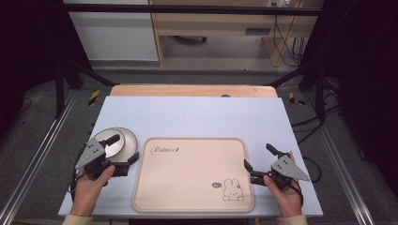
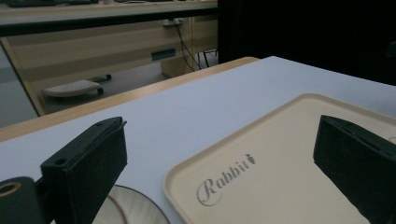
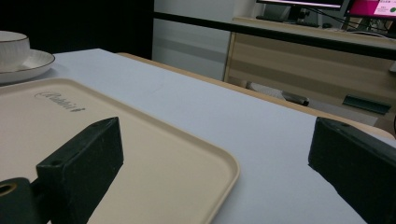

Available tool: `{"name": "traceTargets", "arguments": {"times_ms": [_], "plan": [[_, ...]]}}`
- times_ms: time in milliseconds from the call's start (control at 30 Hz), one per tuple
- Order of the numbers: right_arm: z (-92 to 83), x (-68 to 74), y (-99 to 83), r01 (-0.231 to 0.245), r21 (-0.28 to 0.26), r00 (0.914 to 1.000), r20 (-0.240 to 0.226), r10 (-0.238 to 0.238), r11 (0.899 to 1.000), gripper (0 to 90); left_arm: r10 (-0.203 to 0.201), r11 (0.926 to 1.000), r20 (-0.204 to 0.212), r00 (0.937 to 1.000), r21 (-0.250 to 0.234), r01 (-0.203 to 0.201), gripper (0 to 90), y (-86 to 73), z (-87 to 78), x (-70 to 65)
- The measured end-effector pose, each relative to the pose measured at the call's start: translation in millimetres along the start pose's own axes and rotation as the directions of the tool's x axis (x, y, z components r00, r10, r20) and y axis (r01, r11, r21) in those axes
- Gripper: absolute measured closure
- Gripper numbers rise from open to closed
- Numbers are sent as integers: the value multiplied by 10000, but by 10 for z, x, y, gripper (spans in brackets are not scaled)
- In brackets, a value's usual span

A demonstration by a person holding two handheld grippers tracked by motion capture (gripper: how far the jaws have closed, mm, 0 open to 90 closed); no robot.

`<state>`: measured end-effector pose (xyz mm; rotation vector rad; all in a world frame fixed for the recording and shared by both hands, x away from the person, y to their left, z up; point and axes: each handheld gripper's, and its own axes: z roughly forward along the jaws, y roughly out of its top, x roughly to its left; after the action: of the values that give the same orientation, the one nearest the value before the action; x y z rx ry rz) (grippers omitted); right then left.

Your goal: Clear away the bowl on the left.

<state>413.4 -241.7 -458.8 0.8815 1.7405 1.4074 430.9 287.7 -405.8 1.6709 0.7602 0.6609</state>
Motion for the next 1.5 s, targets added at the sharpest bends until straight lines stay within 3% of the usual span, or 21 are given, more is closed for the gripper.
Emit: {"name": "traceTargets", "arguments": {"times_ms": [133,233,300,367,433,500,667,933,1067,1167,1300,1367,1500], "plan": [[6,-2,-6,-48,38,10000,60,48,10000,32,-140,9998,-539,9984,-129,134,29,51,-96,139],[11,1,-10,-65,54,10000,76,64,10000,32,-14,10000,-1048,9945,35,18,31,99,-163,245],[17,3,-15,-69,104,9999,98,68,9999,31,52,9998,-1490,9888,204,-22,34,132,-232,360],[19,6,-16,-86,121,9999,100,85,9999,31,119,9995,-1660,9861,320,-66,35,140,-250,400],[27,9,-18,-78,152,9999,116,77,9999,30,202,9984,-2132,9768,557,-85,40,162,-294,516],[29,10,-18,-71,161,9999,117,69,9998,30,207,9980,-2237,9744,623,-69,43,170,-303,554],[26,7,-18,-105,172,9998,160,102,9998,30,210,9941,-2787,9601,1082,97,51,191,-303,707],[26,3,-21,-103,191,9998,186,99,9998,30,-310,9813,-3271,9445,1699,910,74,142,-274,876],[25,6,-22,-108,241,9998,198,104,9997,31,-771,9681,-3498,9337,1977,1540,106,83,-245,950],[30,7,-27,-92,277,9998,195,86,9996,33,-1244,9549,-3748,9187,2064,2135,136,36,-230,1011],[34,11,-26,-42,284,9998,211,36,9996,36,-1398,9380,-4090,9018,2370,2529,163,-14,-215,1050],[34,11,-26,-32,303,9997,237,25,9995,41,-1338,9293,-4504,8827,2524,2697,172,-44,-213,1064],[34,10,-22,-22,277,9996,299,13,9996,48,-1573,9173,-4691,8690,2565,3045,198,-99,-234,1105]]}}
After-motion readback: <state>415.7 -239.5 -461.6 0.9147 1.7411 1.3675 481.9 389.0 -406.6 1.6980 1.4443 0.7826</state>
